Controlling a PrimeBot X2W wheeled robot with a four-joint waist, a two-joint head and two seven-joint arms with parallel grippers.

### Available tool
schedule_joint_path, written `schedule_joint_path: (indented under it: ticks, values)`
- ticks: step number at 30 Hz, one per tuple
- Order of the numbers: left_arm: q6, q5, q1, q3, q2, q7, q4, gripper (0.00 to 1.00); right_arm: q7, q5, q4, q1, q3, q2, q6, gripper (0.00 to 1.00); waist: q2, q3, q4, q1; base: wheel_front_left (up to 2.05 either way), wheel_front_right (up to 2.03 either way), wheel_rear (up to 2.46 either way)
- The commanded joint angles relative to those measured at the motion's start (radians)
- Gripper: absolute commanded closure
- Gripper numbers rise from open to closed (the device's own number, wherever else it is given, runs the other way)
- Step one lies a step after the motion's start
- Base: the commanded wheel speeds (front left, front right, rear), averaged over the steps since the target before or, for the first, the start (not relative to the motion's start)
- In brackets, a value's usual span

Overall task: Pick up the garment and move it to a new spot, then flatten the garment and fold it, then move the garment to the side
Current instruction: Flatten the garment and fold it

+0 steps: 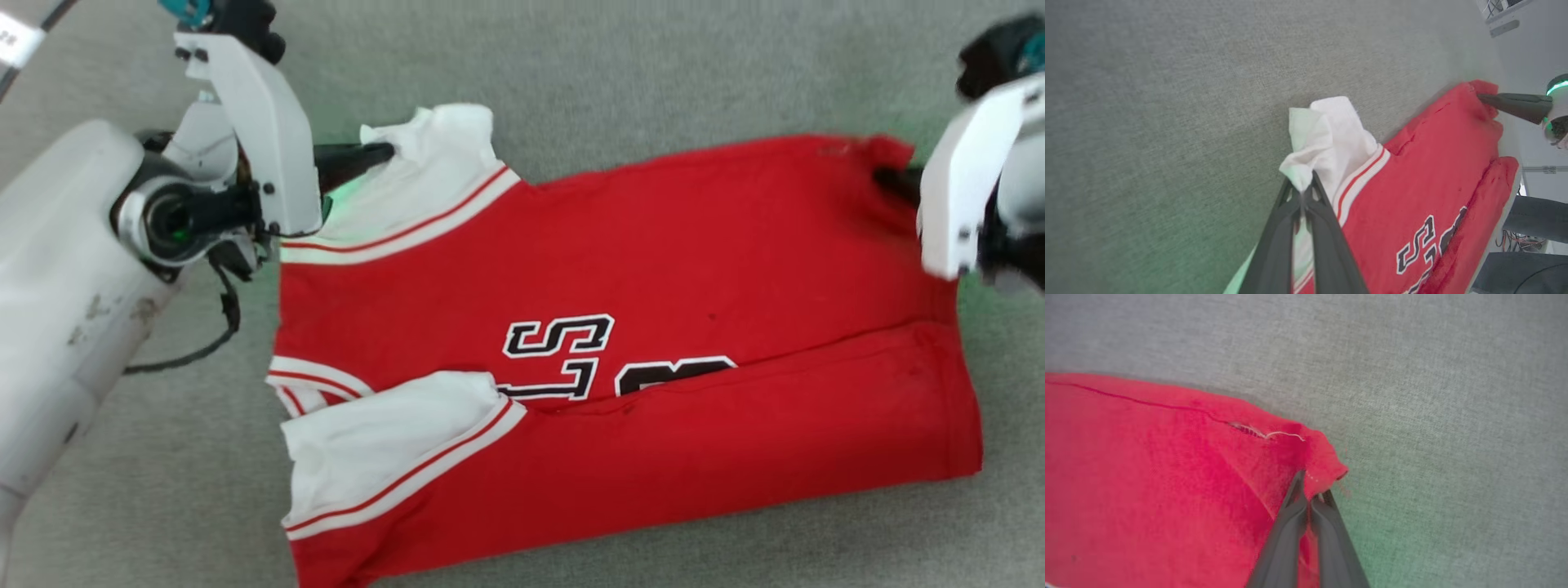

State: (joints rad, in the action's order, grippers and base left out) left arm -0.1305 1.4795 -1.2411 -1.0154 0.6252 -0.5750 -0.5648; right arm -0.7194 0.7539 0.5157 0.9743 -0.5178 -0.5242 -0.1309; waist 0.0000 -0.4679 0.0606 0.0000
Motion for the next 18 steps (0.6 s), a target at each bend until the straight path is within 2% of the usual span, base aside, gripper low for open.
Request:
schedule_joint_path:
  ticks: [1, 9, 15, 18]
  values:
    - [0.002, 0.013, 0.026, 0.009, 0.020, 0.020, 0.032, 1.00, 0.023, 0.033, -0.038, -0.039, -0.028, -0.026, 0.000, 1.00, 0.0000, 0.081, -0.030, 0.0000, 0.00, 0.00, 0.00]
    - [0.002, 0.030, 0.177, -0.006, 0.152, 0.116, 0.308, 1.00, 0.109, 0.170, -0.247, -0.209, -0.092, -0.188, 0.000, 1.00, 0.0000, 0.211, -0.070, 0.0000, 0.00, 0.00, 0.00]
    - [0.002, 0.015, 0.350, -0.026, 0.282, 0.261, 0.536, 1.00, 0.142, 0.243, -0.386, -0.392, -0.126, -0.338, 0.000, 1.00, 0.0000, 0.281, -0.101, 0.0000, 0.00, 0.00, 0.00]
    - [0.002, 0.003, 0.444, -0.035, 0.345, 0.354, 0.626, 1.00, 0.172, 0.281, -0.418, -0.483, -0.109, -0.388, 0.000, 1.00, 0.0000, 0.298, -0.111, 0.0000, 0.00, 0.00, 0.00]
